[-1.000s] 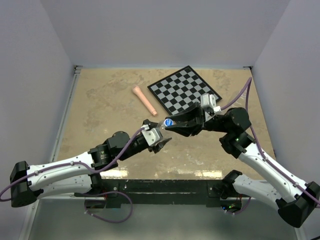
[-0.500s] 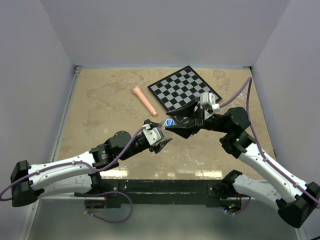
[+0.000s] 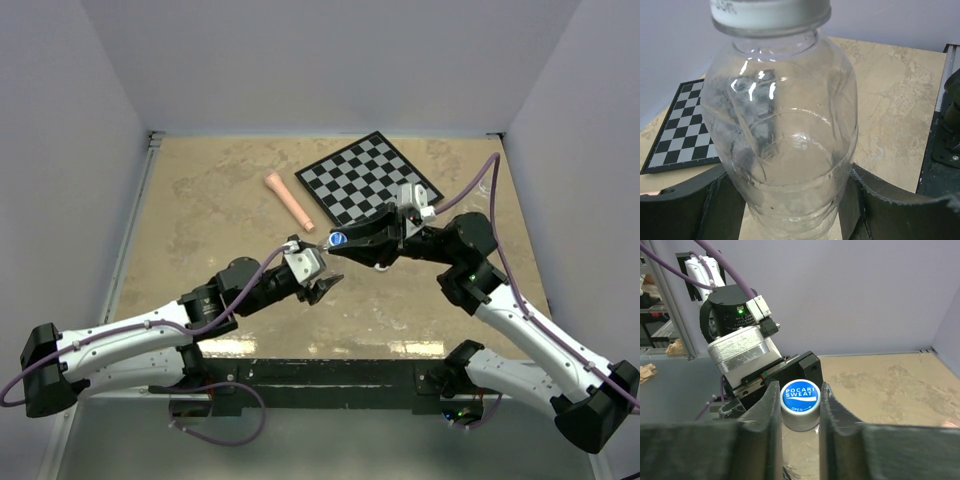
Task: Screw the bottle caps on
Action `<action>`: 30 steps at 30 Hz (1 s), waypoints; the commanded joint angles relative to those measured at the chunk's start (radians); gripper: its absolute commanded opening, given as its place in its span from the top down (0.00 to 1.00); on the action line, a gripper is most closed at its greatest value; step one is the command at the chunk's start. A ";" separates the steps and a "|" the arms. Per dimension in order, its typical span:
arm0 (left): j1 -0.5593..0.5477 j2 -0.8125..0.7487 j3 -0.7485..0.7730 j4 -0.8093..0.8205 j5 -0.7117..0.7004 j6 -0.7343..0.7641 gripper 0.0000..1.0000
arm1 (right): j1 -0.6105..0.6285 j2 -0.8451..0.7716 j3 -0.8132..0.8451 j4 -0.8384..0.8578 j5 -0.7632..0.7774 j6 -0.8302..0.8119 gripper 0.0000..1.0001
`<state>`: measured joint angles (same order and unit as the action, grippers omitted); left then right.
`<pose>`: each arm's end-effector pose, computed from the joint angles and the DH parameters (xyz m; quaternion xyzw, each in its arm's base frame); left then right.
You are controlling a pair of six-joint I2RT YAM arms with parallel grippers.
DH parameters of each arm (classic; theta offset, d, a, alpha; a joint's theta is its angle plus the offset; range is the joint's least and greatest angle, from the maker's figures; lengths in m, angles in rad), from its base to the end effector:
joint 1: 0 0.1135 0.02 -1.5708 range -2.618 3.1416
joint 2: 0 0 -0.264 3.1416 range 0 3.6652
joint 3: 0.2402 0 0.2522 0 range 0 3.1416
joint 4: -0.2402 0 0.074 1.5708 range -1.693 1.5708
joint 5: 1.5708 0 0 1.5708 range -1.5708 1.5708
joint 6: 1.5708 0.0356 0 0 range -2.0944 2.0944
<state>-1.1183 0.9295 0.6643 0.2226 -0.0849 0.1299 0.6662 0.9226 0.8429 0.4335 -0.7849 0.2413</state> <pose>0.1005 -0.1997 0.3141 0.3977 0.6025 -0.3009 0.6231 0.1437 0.1450 0.3986 -0.4181 0.4501 0.5288 0.5856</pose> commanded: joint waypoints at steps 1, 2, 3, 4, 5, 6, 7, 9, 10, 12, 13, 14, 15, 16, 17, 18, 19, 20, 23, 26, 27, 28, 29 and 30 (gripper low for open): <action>0.038 -0.026 0.023 0.026 0.025 -0.015 0.48 | -0.005 0.010 0.007 -0.001 0.061 0.001 1.00; 0.060 -0.032 0.018 0.020 0.037 -0.022 0.37 | -0.007 0.015 0.007 -0.007 0.082 -0.005 1.00; 0.084 -0.041 0.017 0.011 0.049 -0.038 0.30 | -0.007 0.018 0.007 -0.013 0.114 -0.011 1.00; 0.109 -0.046 0.017 0.001 0.065 -0.055 0.23 | -0.007 0.025 0.008 -0.018 0.140 -0.020 1.00; 0.129 -0.053 0.015 -0.008 0.076 -0.070 0.18 | -0.007 0.033 0.010 -0.022 0.174 -0.036 1.00; 0.150 -0.058 0.015 -0.015 0.080 -0.085 0.14 | -0.007 0.044 0.015 -0.027 0.209 -0.043 1.00; 0.163 -0.067 0.015 -0.025 0.080 -0.093 0.11 | -0.007 0.057 0.018 -0.027 0.243 -0.054 1.00; 0.172 -0.080 0.015 -0.043 0.054 -0.101 0.07 | -0.007 0.091 0.025 -0.019 0.303 -0.072 1.00; 0.173 -0.080 0.018 -0.061 0.031 -0.104 0.03 | -0.008 0.108 0.027 -0.004 0.334 -0.076 1.00; 0.175 -0.081 0.034 -0.110 -0.008 -0.107 0.00 | -0.008 0.148 0.036 0.017 0.380 -0.082 1.00; 0.176 -0.083 0.038 -0.136 -0.036 -0.114 0.00 | -0.008 0.171 0.042 0.025 0.403 -0.088 1.00; 0.178 -0.090 0.041 -0.158 -0.061 -0.115 0.00 | -0.008 0.195 0.050 0.024 0.423 -0.097 1.00; 0.179 -0.103 0.040 -0.178 -0.093 -0.116 0.00 | -0.008 0.217 0.057 0.028 0.444 -0.105 1.00; 0.181 -0.122 0.038 -0.195 -0.125 -0.118 0.00 | -0.008 0.238 0.055 0.042 0.463 -0.112 1.00; 0.184 -0.145 0.035 -0.207 -0.162 -0.119 0.00 | -0.008 0.252 0.045 0.069 0.481 -0.112 1.00; 0.190 -0.167 0.034 -0.221 -0.192 -0.116 0.00 | -0.008 0.274 0.033 0.098 0.507 -0.114 1.00; 0.199 -0.193 0.032 -0.221 -0.222 -0.113 0.00 | -0.008 0.289 0.015 0.131 0.527 -0.122 1.00; 0.206 -0.214 0.029 -0.264 -0.254 -0.107 0.00 | -0.011 0.309 -0.001 0.163 0.545 -0.132 1.00; 0.238 -0.279 0.017 -0.285 -0.326 -0.055 0.00 | -0.014 0.367 -0.045 0.275 0.570 -0.132 1.00; 0.259 -0.342 -0.012 -0.276 -0.384 -0.030 0.00 | -0.017 0.430 -0.053 0.341 0.581 -0.145 1.00; 0.274 -0.356 -0.014 -0.278 -0.381 -0.030 0.00 | -0.017 0.450 -0.053 0.362 0.585 -0.148 1.00; 0.290 -0.363 -0.015 -0.284 -0.377 -0.038 0.00 | -0.019 0.465 -0.047 0.369 0.596 -0.149 1.00; 0.307 -0.373 -0.017 -0.285 -0.378 -0.038 0.00 | -0.019 0.479 -0.041 0.367 0.605 -0.157 1.00; 0.322 -0.382 -0.022 -0.285 -0.377 -0.036 0.00 | -0.019 0.492 -0.041 0.372 0.615 -0.166 1.00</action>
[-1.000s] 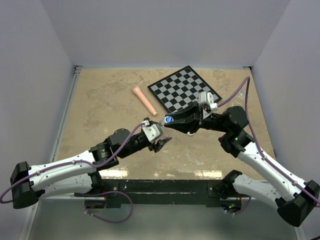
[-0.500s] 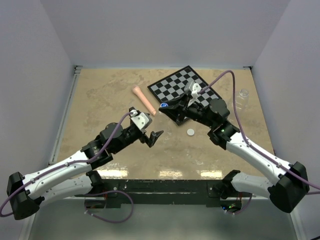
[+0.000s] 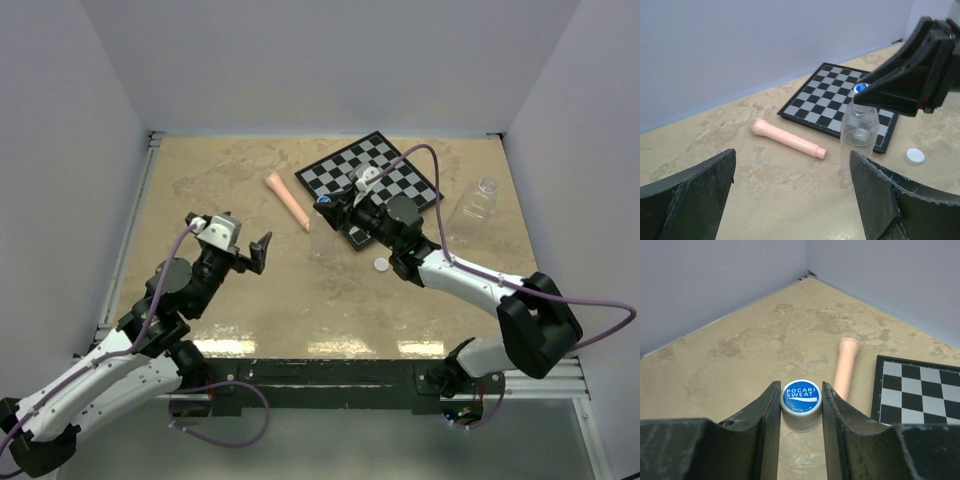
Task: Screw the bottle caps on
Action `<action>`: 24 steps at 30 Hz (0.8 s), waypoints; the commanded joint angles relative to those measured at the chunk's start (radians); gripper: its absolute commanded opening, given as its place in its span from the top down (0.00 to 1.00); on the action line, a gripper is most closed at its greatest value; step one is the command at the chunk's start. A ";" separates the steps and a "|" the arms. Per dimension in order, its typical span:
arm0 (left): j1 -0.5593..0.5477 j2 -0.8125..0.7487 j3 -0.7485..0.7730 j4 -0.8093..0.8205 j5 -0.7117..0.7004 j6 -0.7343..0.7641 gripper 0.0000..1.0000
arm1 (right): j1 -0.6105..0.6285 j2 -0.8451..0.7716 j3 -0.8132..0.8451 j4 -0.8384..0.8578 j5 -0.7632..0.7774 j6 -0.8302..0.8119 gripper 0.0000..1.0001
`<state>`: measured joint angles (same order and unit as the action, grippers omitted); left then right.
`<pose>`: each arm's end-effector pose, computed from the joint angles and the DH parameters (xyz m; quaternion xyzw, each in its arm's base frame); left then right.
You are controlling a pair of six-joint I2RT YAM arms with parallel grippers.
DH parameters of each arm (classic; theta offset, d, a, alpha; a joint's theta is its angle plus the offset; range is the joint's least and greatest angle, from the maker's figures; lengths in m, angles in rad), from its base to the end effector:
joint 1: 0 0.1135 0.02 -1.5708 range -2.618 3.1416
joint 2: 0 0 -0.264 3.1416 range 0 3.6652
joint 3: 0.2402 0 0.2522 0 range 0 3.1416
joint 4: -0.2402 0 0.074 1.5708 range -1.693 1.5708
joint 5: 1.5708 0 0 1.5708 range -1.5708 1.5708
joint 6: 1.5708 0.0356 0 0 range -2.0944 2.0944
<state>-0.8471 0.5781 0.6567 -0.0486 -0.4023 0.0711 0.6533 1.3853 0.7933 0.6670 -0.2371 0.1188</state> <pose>0.1065 -0.0995 0.3400 0.1739 0.6753 -0.1372 0.7035 0.2461 0.1989 0.2942 -0.2620 0.6285 0.3486 0.6441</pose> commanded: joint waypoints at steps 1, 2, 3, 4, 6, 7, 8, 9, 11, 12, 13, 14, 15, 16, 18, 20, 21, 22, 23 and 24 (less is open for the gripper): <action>0.075 -0.040 -0.020 -0.011 -0.058 0.029 0.00 | -0.006 0.037 0.007 0.152 0.079 -0.045 1.00; 0.097 -0.050 -0.028 -0.005 -0.050 0.029 0.00 | -0.006 0.041 0.003 0.166 0.091 -0.048 1.00; 0.123 -0.061 -0.038 0.003 -0.034 0.027 0.00 | -0.006 0.049 0.000 0.175 0.105 -0.054 1.00; 0.147 -0.072 -0.051 0.009 -0.015 0.019 0.00 | -0.006 0.057 0.001 0.180 0.116 -0.060 1.00; 0.189 -0.092 -0.065 0.023 0.020 0.013 0.00 | -0.006 0.076 0.003 0.184 0.131 -0.077 1.00; 0.206 -0.098 -0.069 0.026 0.031 0.010 0.00 | -0.006 0.084 0.001 0.186 0.136 -0.083 1.00; 0.215 -0.104 -0.071 0.029 0.033 0.010 0.00 | -0.006 0.090 -0.002 0.197 0.143 -0.090 1.00; 0.221 -0.110 -0.072 0.029 0.025 0.010 0.00 | -0.006 0.098 -0.008 0.209 0.148 -0.090 1.00; 0.223 -0.121 -0.080 0.032 0.023 0.009 0.00 | -0.006 0.109 -0.017 0.218 0.153 -0.091 1.00; 0.224 -0.124 -0.084 0.033 0.022 0.009 0.00 | -0.006 0.118 -0.019 0.218 0.153 -0.094 1.00; 0.226 -0.124 -0.086 0.032 0.025 0.010 0.00 | -0.006 0.129 -0.022 0.221 0.156 -0.094 1.00; 0.226 -0.124 -0.086 0.032 0.022 0.009 0.00 | -0.006 0.138 -0.026 0.230 0.157 -0.094 1.00; 0.226 -0.123 -0.088 0.033 0.020 0.007 0.00 | -0.006 0.144 -0.034 0.244 0.159 -0.094 0.98; 0.227 -0.124 -0.088 0.032 0.016 0.004 0.00 | -0.006 0.152 -0.037 0.249 0.159 -0.093 0.96; 0.229 -0.129 -0.089 0.033 0.003 0.001 0.00 | -0.006 0.161 -0.042 0.252 0.160 -0.091 0.91; 0.232 -0.138 -0.091 0.032 -0.023 -0.025 0.00 | -0.006 0.164 -0.045 0.253 0.159 -0.090 0.82; 0.232 -0.141 -0.092 0.067 -0.032 -0.031 0.00 | -0.006 0.162 -0.046 0.252 0.159 -0.088 0.76; 0.235 -0.145 -0.095 0.070 -0.030 -0.033 0.00 | -0.006 0.161 -0.045 0.249 0.156 -0.088 0.68; 0.233 -0.147 -0.097 0.073 -0.032 -0.036 0.00 | -0.006 0.155 -0.045 0.240 0.154 -0.090 0.61; 0.235 -0.147 -0.095 0.075 -0.032 -0.040 0.00 | -0.006 0.147 -0.045 0.237 0.153 -0.088 0.55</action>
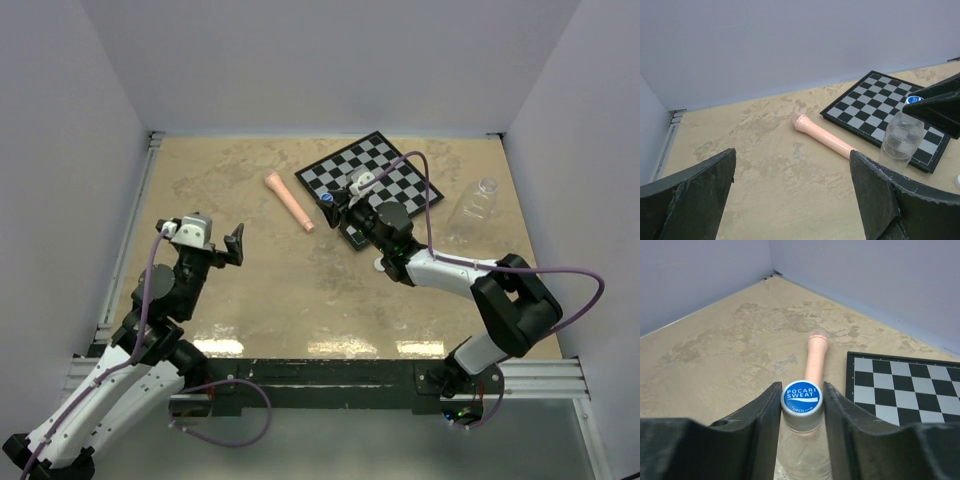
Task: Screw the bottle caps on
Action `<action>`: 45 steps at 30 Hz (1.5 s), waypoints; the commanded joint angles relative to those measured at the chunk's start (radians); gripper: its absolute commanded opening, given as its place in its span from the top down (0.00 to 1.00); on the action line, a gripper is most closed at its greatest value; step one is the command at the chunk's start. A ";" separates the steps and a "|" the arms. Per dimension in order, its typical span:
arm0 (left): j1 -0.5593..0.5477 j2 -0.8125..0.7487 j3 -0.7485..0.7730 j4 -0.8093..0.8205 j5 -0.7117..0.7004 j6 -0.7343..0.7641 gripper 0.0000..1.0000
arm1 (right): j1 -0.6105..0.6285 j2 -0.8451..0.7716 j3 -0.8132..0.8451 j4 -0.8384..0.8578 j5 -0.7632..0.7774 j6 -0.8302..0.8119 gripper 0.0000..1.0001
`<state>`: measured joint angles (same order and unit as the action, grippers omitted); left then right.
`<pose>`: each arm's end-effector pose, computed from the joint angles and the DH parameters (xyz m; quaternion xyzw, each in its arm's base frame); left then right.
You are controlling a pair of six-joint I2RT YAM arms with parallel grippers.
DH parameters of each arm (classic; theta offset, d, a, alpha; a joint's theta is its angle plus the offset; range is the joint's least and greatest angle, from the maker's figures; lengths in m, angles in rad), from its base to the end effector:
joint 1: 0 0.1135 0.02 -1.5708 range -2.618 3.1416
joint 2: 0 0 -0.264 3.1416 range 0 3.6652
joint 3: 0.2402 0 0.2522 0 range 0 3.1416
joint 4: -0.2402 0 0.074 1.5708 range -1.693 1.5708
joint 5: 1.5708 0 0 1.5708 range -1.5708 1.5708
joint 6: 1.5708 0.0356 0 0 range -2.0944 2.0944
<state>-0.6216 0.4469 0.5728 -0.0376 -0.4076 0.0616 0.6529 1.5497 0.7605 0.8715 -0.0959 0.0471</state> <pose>0.1088 -0.0606 0.3273 0.0809 0.6730 -0.0683 0.7320 0.2669 0.2084 0.2548 -0.2355 0.6353 0.2824 0.6791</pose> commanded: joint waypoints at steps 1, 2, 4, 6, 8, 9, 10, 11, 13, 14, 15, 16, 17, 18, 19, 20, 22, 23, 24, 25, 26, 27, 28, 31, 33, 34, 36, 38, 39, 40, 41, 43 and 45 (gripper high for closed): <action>0.011 -0.016 -0.013 0.064 -0.020 -0.031 0.00 | -0.006 -0.023 -0.010 0.026 0.012 -0.015 0.50; 0.013 -0.014 -0.014 0.065 -0.010 -0.028 0.00 | -0.006 -0.031 -0.009 0.020 0.015 -0.012 0.45; 0.013 -0.010 -0.014 0.065 0.019 -0.005 0.00 | -0.006 -0.048 -0.009 0.004 0.013 -0.010 0.36; 0.014 -0.005 -0.013 0.056 0.047 0.026 0.00 | -0.006 -0.063 -0.004 -0.012 0.015 -0.003 0.25; 0.016 0.001 -0.010 0.051 0.050 0.027 0.00 | -0.006 -0.083 0.006 -0.044 0.013 -0.001 0.19; 0.016 0.003 -0.011 0.054 0.047 0.021 0.00 | -0.006 -0.097 0.010 -0.066 0.013 0.000 0.16; 0.017 0.003 -0.011 0.056 0.043 0.014 0.00 | -0.006 -0.109 0.013 -0.078 0.016 0.002 0.14; 0.019 0.003 -0.013 0.058 0.038 0.006 0.00 | -0.006 -0.126 0.014 -0.095 0.021 0.002 0.12; 0.020 -0.002 -0.014 0.064 0.024 -0.014 0.00 | -0.006 -0.164 0.025 -0.140 0.045 0.004 0.08; 0.023 -0.004 -0.013 0.065 0.024 -0.023 0.00 | -0.006 -0.186 0.033 -0.170 0.059 0.004 0.07; 0.026 -0.004 -0.013 0.065 0.026 -0.028 0.00 | -0.006 -0.206 0.039 -0.195 0.082 0.004 0.05; 0.026 -0.002 -0.013 0.064 0.027 -0.031 0.00 | -0.006 -0.229 0.048 -0.231 0.093 0.011 0.03; 0.028 0.001 -0.010 0.058 0.029 -0.037 0.00 | -0.007 -0.259 0.066 -0.283 0.146 0.025 0.03; 0.029 0.004 -0.004 0.050 0.029 -0.043 0.00 | -0.007 -0.278 0.086 -0.343 0.198 0.040 0.02; 0.029 0.007 -0.001 0.045 0.033 -0.048 0.00 | -0.007 -0.304 0.109 -0.406 0.256 0.054 0.01; 0.029 0.009 -0.001 0.042 0.033 -0.049 0.00 | -0.007 -0.335 0.126 -0.455 0.303 0.065 0.01; 0.031 0.009 0.004 0.039 0.036 -0.052 0.00 | -0.009 -0.403 0.155 -0.560 0.401 0.088 0.02; 0.033 0.007 0.006 0.041 0.038 -0.052 0.00 | -0.009 -0.433 0.169 -0.606 0.453 0.097 0.02; 0.034 0.006 0.007 0.039 0.041 -0.052 0.00 | -0.009 -0.466 0.186 -0.676 0.502 0.108 0.01; 0.037 0.004 0.007 0.039 0.044 -0.052 0.00 | -0.013 -0.493 0.209 -0.712 0.562 0.120 0.01; 0.039 0.003 0.009 0.039 0.046 -0.052 0.00 | -0.019 -0.516 0.230 -0.792 0.614 0.129 0.01; 0.040 0.003 0.010 0.039 0.047 -0.083 0.00 | -0.032 -0.540 0.265 -0.859 0.654 0.149 0.02; 0.042 0.003 0.013 0.006 0.049 -0.086 0.00 | -0.045 -0.548 0.289 -0.923 0.709 0.164 0.01; 0.043 0.001 0.018 -0.002 0.053 -0.098 0.00 | -0.128 -0.565 0.338 -1.070 0.769 0.203 0.01; 0.043 -0.002 0.019 -0.004 0.062 -0.101 0.00 | -0.183 -0.573 0.350 -1.118 0.765 0.226 0.01; 0.043 -0.005 0.019 -0.004 0.065 -0.105 0.00 | -0.218 -0.573 0.353 -1.134 0.754 0.230 0.01; 0.046 -0.013 0.019 -0.005 0.067 -0.106 0.00 | -0.278 -0.559 0.364 -1.160 0.730 0.243 0.01; 0.046 -0.023 0.019 -0.005 0.059 -0.108 0.00 | -0.340 -0.539 0.369 -1.169 0.717 0.252 0.01; 0.045 -0.028 0.019 -0.007 0.056 -0.108 0.00 | -0.372 -0.527 0.369 -1.171 0.704 0.252 0.01; 0.045 -0.036 0.016 -0.008 0.056 -0.105 0.00 | -0.406 -0.511 0.367 -1.169 0.685 0.254 0.01; 0.046 -0.040 0.018 -0.010 0.053 -0.105 0.00 | -0.438 -0.498 0.364 -1.168 0.661 0.261 0.02; 0.046 -0.053 0.015 -0.008 0.059 -0.105 0.00 | -0.495 -0.458 0.365 -1.177 0.622 0.278 0.02; 0.045 -0.062 0.012 -0.007 0.067 -0.105 0.00 | -0.536 -0.441 0.349 -1.158 0.628 0.283 0.01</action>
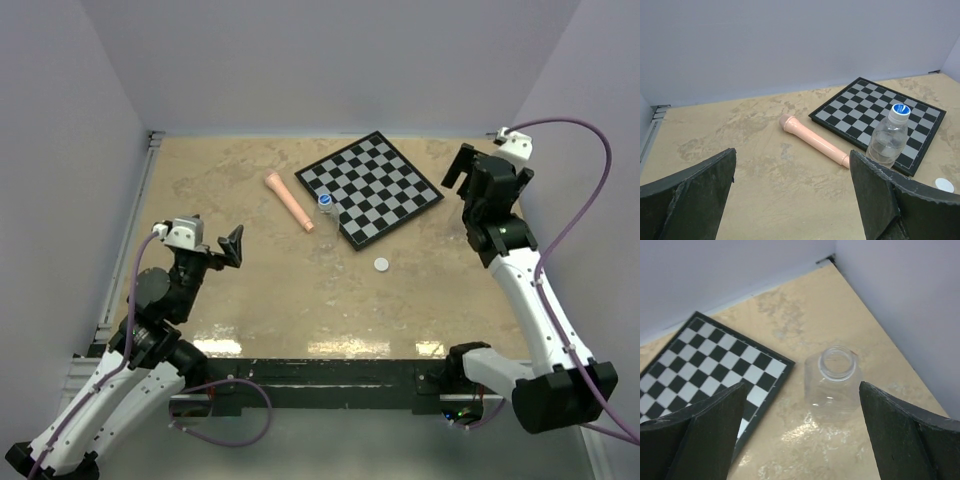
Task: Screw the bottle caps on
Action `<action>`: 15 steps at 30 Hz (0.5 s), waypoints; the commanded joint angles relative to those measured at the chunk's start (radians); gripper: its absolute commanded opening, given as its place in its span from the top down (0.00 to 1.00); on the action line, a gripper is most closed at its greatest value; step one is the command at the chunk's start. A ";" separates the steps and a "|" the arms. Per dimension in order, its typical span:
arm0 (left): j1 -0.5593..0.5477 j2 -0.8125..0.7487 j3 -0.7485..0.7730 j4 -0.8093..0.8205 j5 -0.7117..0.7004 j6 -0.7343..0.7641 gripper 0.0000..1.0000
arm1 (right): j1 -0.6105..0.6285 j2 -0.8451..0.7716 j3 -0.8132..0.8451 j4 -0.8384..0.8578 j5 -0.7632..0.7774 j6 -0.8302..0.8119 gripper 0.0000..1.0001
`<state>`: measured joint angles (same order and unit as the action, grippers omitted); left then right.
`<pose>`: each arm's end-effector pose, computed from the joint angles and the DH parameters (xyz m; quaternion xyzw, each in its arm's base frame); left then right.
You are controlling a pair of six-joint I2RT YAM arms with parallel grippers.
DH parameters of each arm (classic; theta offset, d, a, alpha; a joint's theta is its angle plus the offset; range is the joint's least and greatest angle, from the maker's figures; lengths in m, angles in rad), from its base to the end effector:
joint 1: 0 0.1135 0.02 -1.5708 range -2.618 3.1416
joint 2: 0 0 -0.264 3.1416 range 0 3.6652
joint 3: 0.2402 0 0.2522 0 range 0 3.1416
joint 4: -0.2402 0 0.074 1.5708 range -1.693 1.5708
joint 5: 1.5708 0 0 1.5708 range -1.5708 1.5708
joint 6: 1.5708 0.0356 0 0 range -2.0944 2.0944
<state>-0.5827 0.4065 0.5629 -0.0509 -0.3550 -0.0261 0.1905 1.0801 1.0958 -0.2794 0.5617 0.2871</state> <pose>0.1044 -0.0540 0.3266 0.0547 0.6691 -0.1066 0.7335 0.2394 0.0268 0.3830 0.2052 0.7538 -0.0756 0.6197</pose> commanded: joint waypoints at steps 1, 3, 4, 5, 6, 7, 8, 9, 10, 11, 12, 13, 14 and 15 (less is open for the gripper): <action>0.007 -0.023 0.022 0.006 0.017 -0.017 0.00 | -0.092 0.038 0.003 0.003 -0.028 0.043 0.01; 0.007 -0.025 0.022 0.005 0.027 -0.020 0.00 | -0.131 0.055 -0.013 0.020 -0.019 0.038 0.01; 0.006 -0.029 0.022 0.005 0.033 -0.020 0.00 | -0.149 0.061 -0.020 0.028 -0.013 0.038 0.01; 0.007 -0.031 0.022 0.006 0.036 -0.021 0.00 | -0.163 0.067 -0.028 0.034 -0.016 0.041 0.01; 0.007 -0.031 0.022 0.008 0.040 -0.021 0.00 | -0.171 0.072 -0.036 0.043 -0.025 0.041 0.02; 0.007 -0.032 0.022 0.006 0.044 -0.023 0.00 | -0.175 0.075 -0.043 0.054 -0.031 0.049 0.01; 0.007 -0.034 0.022 0.006 0.045 -0.023 0.00 | -0.175 0.078 -0.054 0.068 -0.036 0.053 0.01; 0.006 -0.035 0.022 0.006 0.048 -0.023 0.00 | -0.175 0.081 -0.063 0.075 -0.036 0.058 0.01; 0.006 -0.037 0.023 0.006 0.050 -0.023 0.00 | -0.175 0.087 -0.074 0.086 -0.033 0.064 0.01; 0.006 -0.040 0.022 0.008 0.051 -0.023 0.00 | -0.177 0.095 -0.085 0.098 -0.034 0.069 0.01; 0.006 -0.041 0.022 0.006 0.053 -0.023 0.00 | -0.177 0.102 -0.096 0.114 -0.043 0.070 0.01; 0.006 -0.043 0.022 0.006 0.054 -0.023 0.00 | -0.177 0.112 -0.106 0.127 -0.048 0.072 0.02; 0.007 -0.043 0.022 0.006 0.056 -0.023 0.00 | -0.177 0.122 -0.111 0.140 -0.049 0.075 0.02; 0.006 -0.044 0.022 0.006 0.057 -0.023 0.00 | -0.175 0.132 -0.114 0.146 -0.048 0.075 0.01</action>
<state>-0.5827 0.3737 0.5629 -0.0517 -0.3176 -0.0341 0.0158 1.1847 1.0027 -0.2195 0.5274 0.3332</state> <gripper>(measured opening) 0.997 0.985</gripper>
